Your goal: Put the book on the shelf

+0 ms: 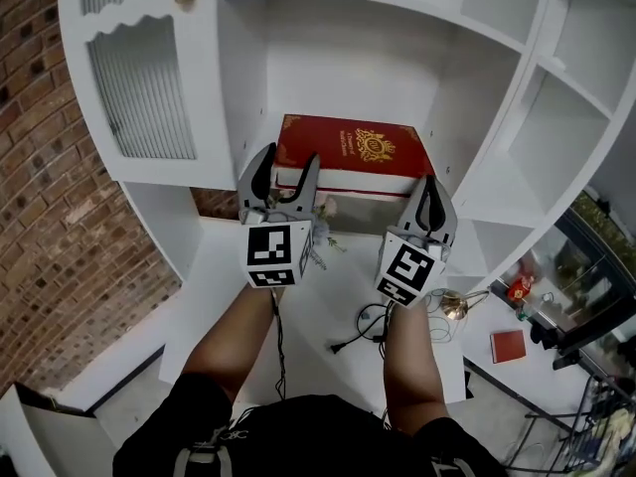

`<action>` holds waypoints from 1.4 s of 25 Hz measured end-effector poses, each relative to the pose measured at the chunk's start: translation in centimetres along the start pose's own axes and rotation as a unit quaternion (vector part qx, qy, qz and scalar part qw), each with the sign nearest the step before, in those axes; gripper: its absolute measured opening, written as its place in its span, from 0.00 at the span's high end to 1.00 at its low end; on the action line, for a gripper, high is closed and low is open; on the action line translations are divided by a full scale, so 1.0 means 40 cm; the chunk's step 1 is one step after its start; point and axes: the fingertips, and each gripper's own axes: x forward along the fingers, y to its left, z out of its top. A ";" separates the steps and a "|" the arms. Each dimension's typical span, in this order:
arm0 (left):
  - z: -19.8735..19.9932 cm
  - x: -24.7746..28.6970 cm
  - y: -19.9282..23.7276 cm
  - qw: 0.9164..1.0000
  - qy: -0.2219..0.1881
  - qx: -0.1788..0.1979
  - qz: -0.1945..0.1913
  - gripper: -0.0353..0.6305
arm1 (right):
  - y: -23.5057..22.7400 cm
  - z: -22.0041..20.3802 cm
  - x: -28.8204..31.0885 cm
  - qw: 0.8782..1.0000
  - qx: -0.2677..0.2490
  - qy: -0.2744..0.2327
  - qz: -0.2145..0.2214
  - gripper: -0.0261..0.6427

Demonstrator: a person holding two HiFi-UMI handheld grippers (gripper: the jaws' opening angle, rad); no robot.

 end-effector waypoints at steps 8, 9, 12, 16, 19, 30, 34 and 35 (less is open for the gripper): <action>-0.011 0.047 -0.007 0.998 0.024 0.061 -0.005 0.56 | 0.003 -0.032 0.058 0.999 0.012 0.036 0.013 0.94; -0.012 0.048 -0.007 0.998 0.025 0.065 -0.004 0.56 | 0.004 -0.034 0.062 0.999 0.009 0.043 0.014 0.94; -0.014 0.050 -0.006 0.997 0.026 0.066 0.000 0.56 | 0.007 -0.037 0.068 0.998 0.010 0.056 0.022 0.94; -0.018 0.055 -0.004 0.998 0.036 0.056 0.002 0.56 | 0.006 -0.042 0.068 0.997 0.026 0.065 0.037 0.94; -0.021 0.056 -0.006 0.998 0.043 0.050 0.003 0.56 | 0.004 -0.055 0.049 0.995 0.046 0.076 0.048 0.94; 0.009 -0.095 -0.048 0.994 0.072 0.081 0.018 0.69 | 0.009 -0.032 -0.080 0.980 0.158 0.047 0.109 0.94; -0.043 -0.184 -0.067 0.990 0.103 0.089 0.030 0.93 | 0.048 -0.056 -0.138 0.973 0.173 0.050 0.143 0.94; -0.062 -0.203 -0.073 0.990 0.111 0.082 0.029 0.93 | 0.058 -0.064 -0.153 0.971 0.177 0.051 0.151 0.94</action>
